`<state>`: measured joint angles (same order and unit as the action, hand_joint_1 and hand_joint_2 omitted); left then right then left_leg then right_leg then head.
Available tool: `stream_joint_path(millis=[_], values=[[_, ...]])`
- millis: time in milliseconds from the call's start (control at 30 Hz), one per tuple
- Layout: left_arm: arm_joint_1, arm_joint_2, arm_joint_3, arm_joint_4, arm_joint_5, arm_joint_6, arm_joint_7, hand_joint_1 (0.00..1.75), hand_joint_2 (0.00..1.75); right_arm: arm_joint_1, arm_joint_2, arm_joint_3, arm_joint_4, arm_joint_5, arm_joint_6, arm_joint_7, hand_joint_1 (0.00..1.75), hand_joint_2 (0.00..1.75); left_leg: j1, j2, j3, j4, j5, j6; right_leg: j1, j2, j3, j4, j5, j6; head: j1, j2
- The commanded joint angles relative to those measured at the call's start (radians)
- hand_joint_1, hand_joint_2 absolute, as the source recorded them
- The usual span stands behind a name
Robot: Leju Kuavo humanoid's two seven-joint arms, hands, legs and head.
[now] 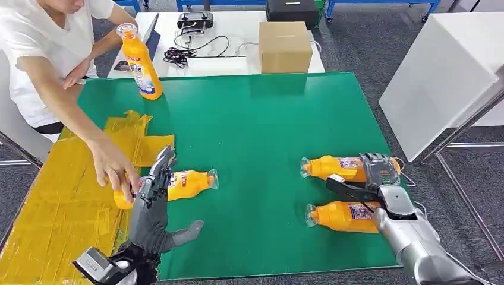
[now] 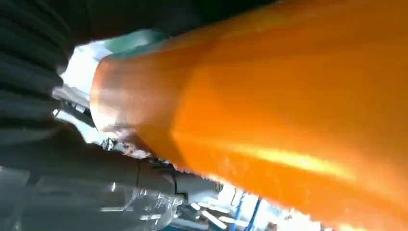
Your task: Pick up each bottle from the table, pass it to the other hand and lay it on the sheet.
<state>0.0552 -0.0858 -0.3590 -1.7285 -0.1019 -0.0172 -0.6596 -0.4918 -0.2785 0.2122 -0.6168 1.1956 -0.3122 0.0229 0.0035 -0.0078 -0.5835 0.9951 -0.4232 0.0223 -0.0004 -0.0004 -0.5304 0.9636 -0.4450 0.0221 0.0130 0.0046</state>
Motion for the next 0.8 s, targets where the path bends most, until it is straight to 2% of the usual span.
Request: stream_joint_path(millis=[33,233,333,400,467,667,800], values=[[0.022,-0.012,-0.005,0.053,-0.021,0.02,0.055,0.0,1.75,0.18,0.135,-0.258,-0.396,-0.111,-0.23,-0.049,1.75,1.75,0.0,0.002,0.0,-0.001,0.0,-0.001,0.0,0.002,-0.001,-0.001,0.0,0.0,0.0,0.0],[0.017,0.0,-0.019,0.074,-0.036,0.034,0.096,0.0,1.75,0.296,0.222,-0.35,-0.704,-0.277,-0.312,-0.168,1.75,1.75,0.0,-0.002,-0.004,-0.001,0.0,-0.001,0.0,-0.001,-0.004,0.0,-0.001,0.0,0.0,0.0],[0.017,0.001,-0.016,0.085,-0.031,0.031,0.111,0.0,1.75,0.321,0.254,-0.357,-0.776,-0.337,-0.331,-0.204,1.75,1.75,0.0,-0.001,-0.006,-0.001,-0.001,-0.001,0.0,0.0,-0.006,0.0,-0.002,0.0,0.0,0.0],[0.014,0.0,-0.012,0.095,-0.023,0.026,0.122,0.0,1.75,0.33,0.268,-0.355,-0.804,-0.37,-0.344,-0.221,1.75,1.75,0.0,0.0,-0.003,-0.001,-0.003,-0.002,0.0,0.0,-0.003,-0.001,-0.003,0.0,0.0,0.0],[0.016,0.001,-0.009,0.099,-0.02,0.024,0.125,0.0,1.75,0.338,0.276,-0.346,-0.824,-0.439,-0.326,-0.246,1.75,1.75,0.0,0.0,-0.006,-0.001,-0.001,-0.001,0.0,0.0,-0.007,0.0,-0.002,0.0,0.0,0.0],[0.016,0.001,-0.009,0.099,-0.02,0.024,0.125,0.0,1.75,0.338,0.276,-0.346,-0.824,-0.439,-0.326,-0.246,1.75,1.75,0.0,-0.001,-0.009,-0.001,0.0,-0.001,0.0,-0.001,-0.009,0.0,-0.001,0.0,0.0,0.0],[0.015,0.005,-0.007,0.101,-0.014,0.022,0.132,0.0,1.75,0.343,0.292,-0.332,-0.847,-0.579,-0.271,-0.305,1.75,1.75,0.0,0.0,-0.008,-0.001,-0.001,-0.001,0.0,0.0,-0.009,0.0,-0.001,0.0,0.0,0.0]])
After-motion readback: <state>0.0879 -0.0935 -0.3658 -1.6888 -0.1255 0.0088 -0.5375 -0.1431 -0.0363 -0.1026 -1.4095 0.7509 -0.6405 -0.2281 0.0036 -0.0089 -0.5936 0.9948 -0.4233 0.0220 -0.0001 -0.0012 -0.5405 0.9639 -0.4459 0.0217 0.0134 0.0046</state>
